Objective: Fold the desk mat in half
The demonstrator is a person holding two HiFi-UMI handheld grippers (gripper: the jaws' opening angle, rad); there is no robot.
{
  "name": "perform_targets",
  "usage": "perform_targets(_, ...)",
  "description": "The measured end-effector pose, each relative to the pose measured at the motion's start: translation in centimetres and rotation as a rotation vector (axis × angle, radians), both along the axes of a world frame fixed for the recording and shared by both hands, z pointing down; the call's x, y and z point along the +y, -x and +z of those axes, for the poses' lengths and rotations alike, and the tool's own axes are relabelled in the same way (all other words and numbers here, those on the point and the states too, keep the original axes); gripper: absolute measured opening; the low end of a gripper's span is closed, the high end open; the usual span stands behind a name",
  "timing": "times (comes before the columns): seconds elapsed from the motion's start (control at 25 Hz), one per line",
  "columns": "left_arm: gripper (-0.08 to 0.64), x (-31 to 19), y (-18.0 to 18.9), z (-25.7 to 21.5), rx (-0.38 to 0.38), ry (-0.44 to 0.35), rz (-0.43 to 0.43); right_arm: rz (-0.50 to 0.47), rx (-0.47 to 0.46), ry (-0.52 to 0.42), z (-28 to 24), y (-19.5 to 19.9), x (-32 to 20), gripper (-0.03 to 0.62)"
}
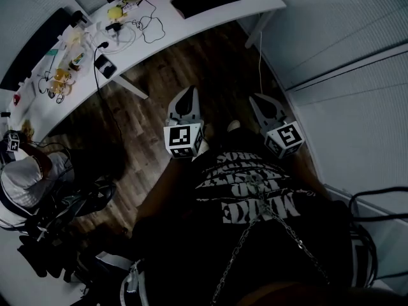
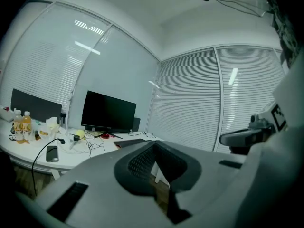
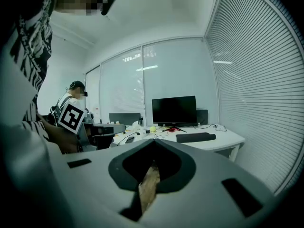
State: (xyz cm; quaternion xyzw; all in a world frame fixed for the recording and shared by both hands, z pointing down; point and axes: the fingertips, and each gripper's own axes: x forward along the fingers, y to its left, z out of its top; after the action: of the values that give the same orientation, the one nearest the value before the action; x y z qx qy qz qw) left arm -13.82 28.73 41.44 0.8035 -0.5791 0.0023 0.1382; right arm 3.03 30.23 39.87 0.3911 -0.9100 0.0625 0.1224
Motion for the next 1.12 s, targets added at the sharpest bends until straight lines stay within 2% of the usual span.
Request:
perform_targets(0.2,0.008,-0.7,-0.8,-0.4,-0.001,-0.009,0.021,0.007,-0.030,0.007,0.0,0.1,-1.5,0.000)
perform_targets(0.44,0.008,-2.8,0.0,-0.4,0.017,-0.005,-0.031,-0.057,-0.005,0.010,-0.1,1.3,-3.3,0.000)
perform_targets(0.72,0.008,-4.3,-1.3,3.3,-0.008,0.115,-0.004,-0.065,-0.036,0.080,2.9,0.8,-6.1,0.000)
perform_targets(1.0,0.008,-8.5,-2.8,4.4,-0.033,0.134,-0.004,-0.082,-0.032,0.107,3.9,-0.3,-10.4,0.000)
perform_targets(1.12,0.008,-10.4,-3.8,4.2,-0.056,0.145,0.003,-0.097,-0.020,0.071,3.0,-0.7,-12.3,0.000)
